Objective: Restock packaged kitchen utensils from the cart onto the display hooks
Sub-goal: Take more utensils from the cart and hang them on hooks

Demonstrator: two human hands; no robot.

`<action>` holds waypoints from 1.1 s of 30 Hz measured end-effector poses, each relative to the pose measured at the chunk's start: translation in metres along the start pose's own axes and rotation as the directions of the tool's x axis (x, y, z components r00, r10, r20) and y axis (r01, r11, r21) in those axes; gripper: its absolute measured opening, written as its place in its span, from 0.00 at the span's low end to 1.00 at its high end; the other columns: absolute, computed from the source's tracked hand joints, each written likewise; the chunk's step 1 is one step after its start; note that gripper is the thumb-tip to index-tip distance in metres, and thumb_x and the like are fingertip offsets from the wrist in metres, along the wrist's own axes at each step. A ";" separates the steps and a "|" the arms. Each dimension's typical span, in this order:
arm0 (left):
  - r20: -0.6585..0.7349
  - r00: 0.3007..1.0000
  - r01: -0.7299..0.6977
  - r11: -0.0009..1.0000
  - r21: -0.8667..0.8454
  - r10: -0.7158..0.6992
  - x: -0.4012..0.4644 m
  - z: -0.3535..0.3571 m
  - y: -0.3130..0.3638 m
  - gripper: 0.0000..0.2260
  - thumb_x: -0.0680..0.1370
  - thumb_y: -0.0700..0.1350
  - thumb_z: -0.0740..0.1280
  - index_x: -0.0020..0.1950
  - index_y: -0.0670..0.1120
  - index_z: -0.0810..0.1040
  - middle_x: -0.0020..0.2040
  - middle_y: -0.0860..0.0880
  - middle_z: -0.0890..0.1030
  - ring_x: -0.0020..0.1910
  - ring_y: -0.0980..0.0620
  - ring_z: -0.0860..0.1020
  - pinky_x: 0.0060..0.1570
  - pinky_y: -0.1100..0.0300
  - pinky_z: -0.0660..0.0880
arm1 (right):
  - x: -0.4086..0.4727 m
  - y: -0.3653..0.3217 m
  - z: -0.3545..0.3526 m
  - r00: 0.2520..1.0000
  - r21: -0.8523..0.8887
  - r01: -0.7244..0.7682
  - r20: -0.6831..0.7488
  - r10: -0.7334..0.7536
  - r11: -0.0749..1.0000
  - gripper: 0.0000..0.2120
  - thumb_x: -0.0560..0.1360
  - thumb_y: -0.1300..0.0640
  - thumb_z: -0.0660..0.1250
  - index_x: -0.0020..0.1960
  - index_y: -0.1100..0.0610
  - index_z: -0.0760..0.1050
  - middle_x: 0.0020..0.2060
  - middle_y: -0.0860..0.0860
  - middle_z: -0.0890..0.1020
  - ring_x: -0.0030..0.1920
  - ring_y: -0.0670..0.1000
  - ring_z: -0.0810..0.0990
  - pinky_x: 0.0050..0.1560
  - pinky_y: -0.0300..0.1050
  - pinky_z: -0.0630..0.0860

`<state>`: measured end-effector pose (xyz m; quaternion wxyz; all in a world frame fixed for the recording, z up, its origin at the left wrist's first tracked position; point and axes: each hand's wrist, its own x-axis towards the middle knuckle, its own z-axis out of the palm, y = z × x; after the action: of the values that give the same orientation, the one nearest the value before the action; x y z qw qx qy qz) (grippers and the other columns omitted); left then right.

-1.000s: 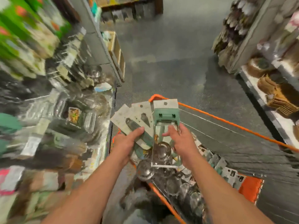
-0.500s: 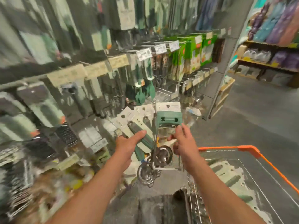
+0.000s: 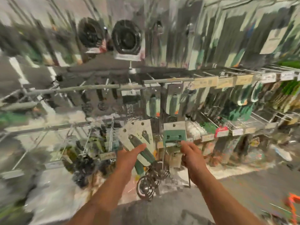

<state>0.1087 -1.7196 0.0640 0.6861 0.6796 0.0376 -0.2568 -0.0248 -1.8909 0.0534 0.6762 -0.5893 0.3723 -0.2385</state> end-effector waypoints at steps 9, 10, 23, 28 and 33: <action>-0.070 0.996 -0.050 0.999 -0.014 0.049 0.010 -0.084 0.025 0.24 0.68 0.51 0.83 0.60 0.49 0.81 0.53 0.50 0.86 0.54 0.47 0.82 0.64 0.45 0.76 | -0.008 -0.016 0.081 0.987 -0.006 0.033 0.156 -0.031 0.999 0.14 0.82 0.45 0.66 0.46 0.54 0.73 0.34 0.49 0.71 0.31 0.49 0.67 0.32 0.45 0.67; -0.085 0.995 -0.054 0.998 -0.035 0.051 0.012 -0.087 0.027 0.24 0.68 0.51 0.83 0.61 0.48 0.81 0.53 0.50 0.86 0.54 0.48 0.82 0.63 0.46 0.77 | -0.006 -0.018 0.087 0.983 0.004 0.035 0.180 -0.035 0.999 0.13 0.82 0.47 0.66 0.46 0.56 0.73 0.36 0.51 0.72 0.32 0.49 0.69 0.33 0.46 0.68; -0.164 0.975 -0.167 0.979 -0.114 0.148 0.031 -0.091 0.069 0.20 0.70 0.49 0.81 0.58 0.47 0.81 0.51 0.48 0.86 0.54 0.47 0.82 0.55 0.51 0.78 | 0.042 -0.077 0.132 0.933 0.000 0.131 0.337 -0.123 0.991 0.12 0.86 0.52 0.59 0.46 0.57 0.70 0.36 0.51 0.72 0.30 0.48 0.66 0.35 0.46 0.64; -0.186 0.970 -0.176 0.979 -0.105 0.155 0.044 -0.094 0.076 0.18 0.71 0.48 0.81 0.57 0.46 0.82 0.51 0.46 0.87 0.54 0.43 0.83 0.61 0.43 0.78 | 0.061 -0.081 0.146 0.940 0.000 0.104 0.327 -0.098 0.995 0.13 0.86 0.49 0.59 0.47 0.56 0.71 0.33 0.49 0.74 0.29 0.48 0.66 0.33 0.45 0.64; -0.236 0.958 -0.192 0.975 -0.111 0.162 0.052 -0.095 0.079 0.16 0.72 0.45 0.81 0.56 0.45 0.82 0.47 0.48 0.87 0.46 0.49 0.84 0.40 0.57 0.77 | 0.081 -0.072 0.154 0.958 -0.031 0.136 0.259 -0.123 0.990 0.17 0.86 0.47 0.57 0.53 0.60 0.74 0.40 0.55 0.75 0.33 0.50 0.68 0.34 0.47 0.68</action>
<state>0.2142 -1.6491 0.1080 0.7413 0.6579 0.0709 -0.1124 0.1538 -1.8709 0.1103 0.6870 -0.6546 0.2481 -0.1951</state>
